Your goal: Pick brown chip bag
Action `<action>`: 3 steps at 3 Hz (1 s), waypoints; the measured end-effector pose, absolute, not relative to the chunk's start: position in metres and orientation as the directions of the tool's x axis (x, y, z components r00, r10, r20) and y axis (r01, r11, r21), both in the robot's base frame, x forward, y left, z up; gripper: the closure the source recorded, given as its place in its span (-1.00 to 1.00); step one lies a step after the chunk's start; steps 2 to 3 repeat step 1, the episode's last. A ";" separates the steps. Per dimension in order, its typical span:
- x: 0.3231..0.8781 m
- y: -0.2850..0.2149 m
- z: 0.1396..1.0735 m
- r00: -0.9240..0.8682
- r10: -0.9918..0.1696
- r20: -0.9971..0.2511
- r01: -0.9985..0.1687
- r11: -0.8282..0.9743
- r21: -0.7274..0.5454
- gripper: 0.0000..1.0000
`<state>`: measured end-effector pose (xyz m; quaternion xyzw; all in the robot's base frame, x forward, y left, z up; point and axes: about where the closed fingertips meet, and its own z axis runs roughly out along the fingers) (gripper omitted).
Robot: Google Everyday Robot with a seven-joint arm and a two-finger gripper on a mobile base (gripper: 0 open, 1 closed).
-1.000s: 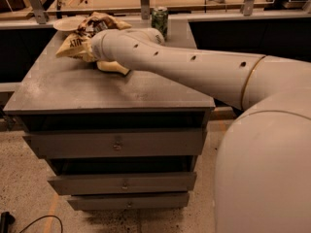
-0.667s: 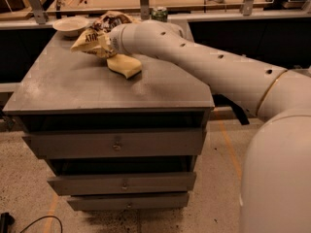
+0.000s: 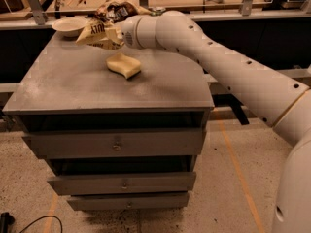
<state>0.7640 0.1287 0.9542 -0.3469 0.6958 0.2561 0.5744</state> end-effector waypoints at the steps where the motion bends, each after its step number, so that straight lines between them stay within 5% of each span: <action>1: 0.764 0.130 0.954 -0.096 -0.192 -0.977 -0.778 0.626 -0.047 1.00; 3: 0.764 0.130 0.954 -0.096 -0.192 -0.977 -0.778 0.626 -0.047 1.00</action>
Offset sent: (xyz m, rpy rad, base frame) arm 0.0000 0.0000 0.0000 0.0000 0.0000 0.0000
